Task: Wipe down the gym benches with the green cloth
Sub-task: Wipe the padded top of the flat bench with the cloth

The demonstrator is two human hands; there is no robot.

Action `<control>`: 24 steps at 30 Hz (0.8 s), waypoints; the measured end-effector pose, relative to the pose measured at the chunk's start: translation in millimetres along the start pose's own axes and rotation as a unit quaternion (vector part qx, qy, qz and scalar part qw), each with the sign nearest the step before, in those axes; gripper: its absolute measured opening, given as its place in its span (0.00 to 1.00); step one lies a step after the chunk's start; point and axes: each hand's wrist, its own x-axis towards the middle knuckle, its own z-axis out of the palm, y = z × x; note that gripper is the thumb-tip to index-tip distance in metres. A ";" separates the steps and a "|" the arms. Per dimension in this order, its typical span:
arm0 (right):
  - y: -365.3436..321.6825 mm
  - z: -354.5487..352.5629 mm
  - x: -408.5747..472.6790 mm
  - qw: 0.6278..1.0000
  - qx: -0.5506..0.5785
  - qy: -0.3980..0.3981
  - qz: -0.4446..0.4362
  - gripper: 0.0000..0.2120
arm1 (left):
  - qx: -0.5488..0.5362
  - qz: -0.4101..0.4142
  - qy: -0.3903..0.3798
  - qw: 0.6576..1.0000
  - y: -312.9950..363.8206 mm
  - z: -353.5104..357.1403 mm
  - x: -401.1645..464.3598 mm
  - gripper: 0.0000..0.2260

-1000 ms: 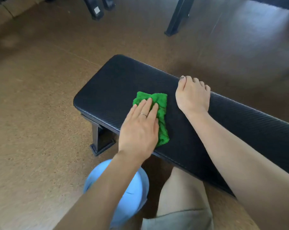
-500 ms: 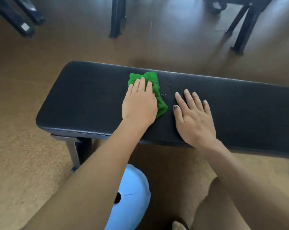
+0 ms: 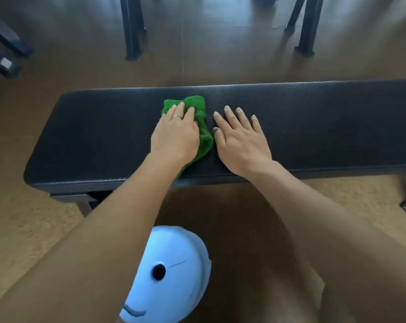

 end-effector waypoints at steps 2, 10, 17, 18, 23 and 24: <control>9.4 -6.7 3.4 0.999 0.016 -0.015 -0.028 0.26 | 0.002 -0.023 0.017 1.000 12.2 4.6 -4.4 0.24; 80.9 -19.5 76.0 0.997 -0.031 0.004 -0.070 0.27 | 0.017 -0.088 0.061 0.994 74.3 28.3 -56.8 0.29; 85.2 -25.7 75.3 0.994 -0.018 -0.026 -0.103 0.27 | 0.005 -0.191 0.040 0.981 90.7 24.1 4.4 0.24; 84.9 -26.5 74.9 0.994 -0.016 -0.028 -0.108 0.27 | 0.006 -0.204 0.041 0.978 93.5 24.5 9.4 0.24; 81.4 -27.0 74.4 0.993 -0.007 -0.023 -0.115 0.27 | 0.012 -0.240 0.053 0.969 104.0 26.3 7.9 0.24; 81.4 -26.0 73.7 0.993 -0.007 -0.021 -0.116 0.27 | 0.014 -0.241 0.053 0.969 104.4 26.3 7.0 0.24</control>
